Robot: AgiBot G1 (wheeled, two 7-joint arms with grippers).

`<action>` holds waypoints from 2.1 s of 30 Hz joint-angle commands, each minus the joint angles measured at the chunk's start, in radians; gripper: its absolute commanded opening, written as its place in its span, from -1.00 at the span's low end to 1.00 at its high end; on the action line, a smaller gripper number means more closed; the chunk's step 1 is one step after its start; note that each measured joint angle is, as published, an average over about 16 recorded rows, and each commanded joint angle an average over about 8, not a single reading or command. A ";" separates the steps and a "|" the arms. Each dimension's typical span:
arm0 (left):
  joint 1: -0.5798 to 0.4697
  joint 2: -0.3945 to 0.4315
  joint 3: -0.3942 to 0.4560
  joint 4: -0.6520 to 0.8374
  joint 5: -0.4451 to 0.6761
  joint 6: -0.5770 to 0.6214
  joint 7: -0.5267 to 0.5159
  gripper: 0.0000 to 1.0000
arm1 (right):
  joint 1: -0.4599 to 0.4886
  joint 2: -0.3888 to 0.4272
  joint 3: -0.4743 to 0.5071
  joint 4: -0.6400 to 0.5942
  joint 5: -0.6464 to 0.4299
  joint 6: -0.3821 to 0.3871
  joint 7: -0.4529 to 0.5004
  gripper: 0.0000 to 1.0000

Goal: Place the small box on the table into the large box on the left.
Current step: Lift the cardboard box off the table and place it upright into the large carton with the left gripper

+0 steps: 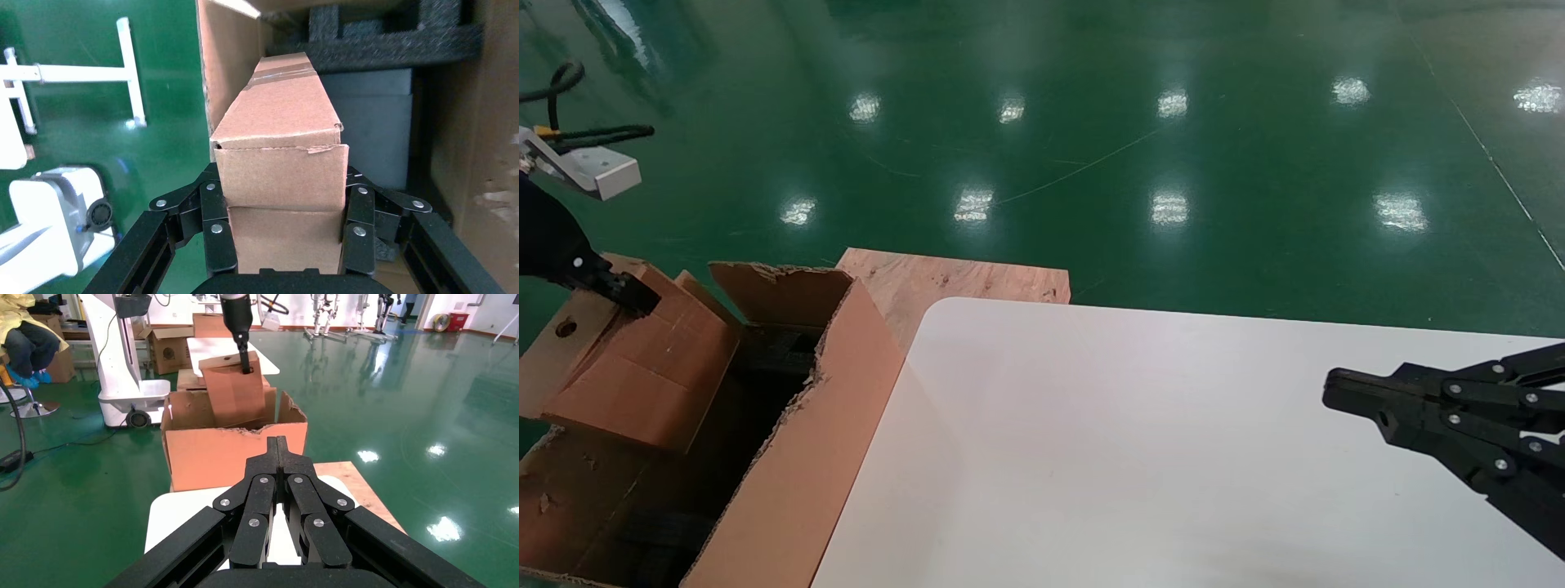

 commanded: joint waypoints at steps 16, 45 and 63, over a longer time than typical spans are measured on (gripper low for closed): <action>0.104 0.058 0.007 0.194 -0.021 -0.049 0.077 -1.00 | 0.000 0.000 -0.001 0.000 0.000 0.000 0.000 -1.00; 0.223 0.154 0.001 0.435 -0.045 -0.113 0.170 -1.00 | 0.000 0.001 -0.001 0.000 0.001 0.001 -0.001 -1.00; 0.283 0.197 -0.001 0.515 -0.049 -0.145 0.182 -1.00 | 0.000 0.001 -0.002 0.000 0.001 0.001 -0.001 -1.00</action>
